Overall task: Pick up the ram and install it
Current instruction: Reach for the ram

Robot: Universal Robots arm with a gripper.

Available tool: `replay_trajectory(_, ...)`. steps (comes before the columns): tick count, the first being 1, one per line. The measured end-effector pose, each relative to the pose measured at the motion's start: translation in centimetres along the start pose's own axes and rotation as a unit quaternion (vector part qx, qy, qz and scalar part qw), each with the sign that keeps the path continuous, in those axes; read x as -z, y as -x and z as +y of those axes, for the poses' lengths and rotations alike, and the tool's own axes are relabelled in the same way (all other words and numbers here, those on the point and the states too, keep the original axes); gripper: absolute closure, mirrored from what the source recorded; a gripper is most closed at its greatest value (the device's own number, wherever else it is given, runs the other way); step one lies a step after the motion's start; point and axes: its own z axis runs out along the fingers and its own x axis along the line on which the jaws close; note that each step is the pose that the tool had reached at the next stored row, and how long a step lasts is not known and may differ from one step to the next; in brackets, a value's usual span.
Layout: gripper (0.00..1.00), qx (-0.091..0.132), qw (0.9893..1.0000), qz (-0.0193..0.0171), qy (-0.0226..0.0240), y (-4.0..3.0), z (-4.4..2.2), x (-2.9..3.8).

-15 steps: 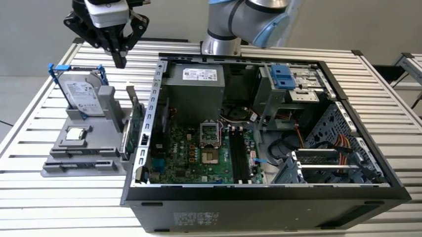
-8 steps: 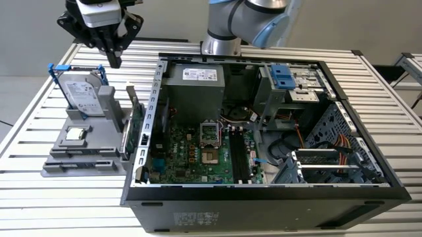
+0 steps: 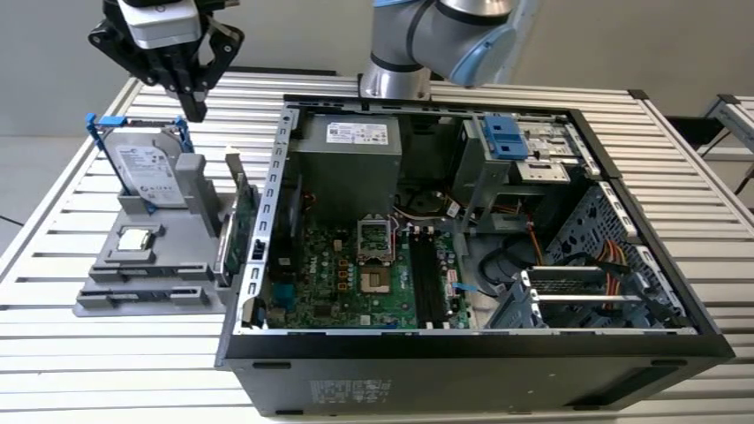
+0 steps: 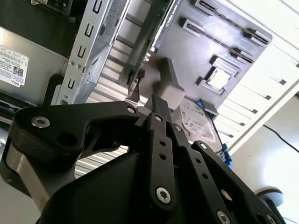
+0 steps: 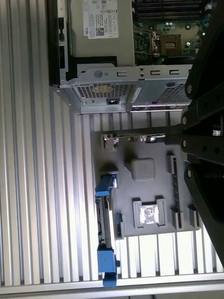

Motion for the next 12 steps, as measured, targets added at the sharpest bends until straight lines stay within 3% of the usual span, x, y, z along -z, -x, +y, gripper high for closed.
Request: replay_trajectory(12,1.00,0.000,1.0000,0.0000,0.0000,-1.59,-0.16,0.04)
